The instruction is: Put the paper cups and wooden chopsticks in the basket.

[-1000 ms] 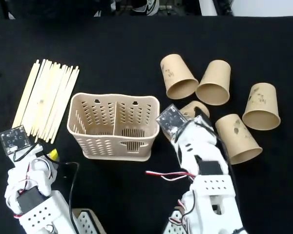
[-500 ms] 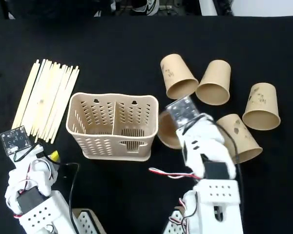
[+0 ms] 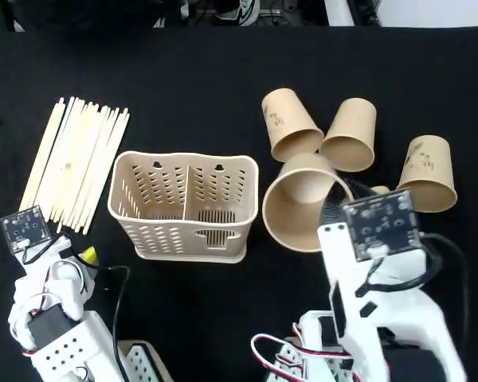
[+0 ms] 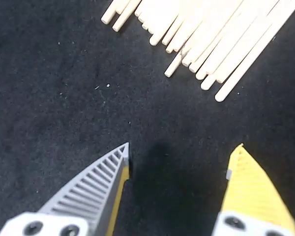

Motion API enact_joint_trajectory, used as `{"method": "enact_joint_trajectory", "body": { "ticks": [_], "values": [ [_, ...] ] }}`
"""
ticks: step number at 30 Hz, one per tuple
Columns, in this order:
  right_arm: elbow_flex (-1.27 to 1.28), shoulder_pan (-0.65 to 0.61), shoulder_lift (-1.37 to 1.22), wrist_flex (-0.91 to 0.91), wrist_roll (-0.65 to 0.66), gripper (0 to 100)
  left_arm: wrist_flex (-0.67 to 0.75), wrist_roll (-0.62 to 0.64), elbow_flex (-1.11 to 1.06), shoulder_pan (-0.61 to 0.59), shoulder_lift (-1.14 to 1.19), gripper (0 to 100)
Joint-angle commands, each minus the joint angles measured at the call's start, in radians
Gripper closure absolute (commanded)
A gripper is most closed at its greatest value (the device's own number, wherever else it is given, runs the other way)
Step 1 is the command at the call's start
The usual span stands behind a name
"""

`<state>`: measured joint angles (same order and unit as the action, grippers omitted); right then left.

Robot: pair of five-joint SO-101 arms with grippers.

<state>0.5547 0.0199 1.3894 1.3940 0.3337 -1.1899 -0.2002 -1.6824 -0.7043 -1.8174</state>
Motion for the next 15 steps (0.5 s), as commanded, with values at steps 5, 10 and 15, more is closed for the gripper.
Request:
{"method": "enact_joint_trajectory", "body": {
  "ticks": [5, 10, 15],
  "values": [
    [-0.435, -0.164, -0.343, 0.100, -0.123, 98.7, -0.002, 0.003, -0.018, 0.008, -0.003, 69],
    [-0.866, -0.348, -0.680, 0.350, -0.186, 98.7, 0.000, 0.003, -0.018, 0.008, -0.003, 69],
    [-0.967, -0.373, -0.894, 0.373, -0.190, 98.7, 0.000, 0.003, -0.018, 0.008, -0.003, 69]
  ]
}}
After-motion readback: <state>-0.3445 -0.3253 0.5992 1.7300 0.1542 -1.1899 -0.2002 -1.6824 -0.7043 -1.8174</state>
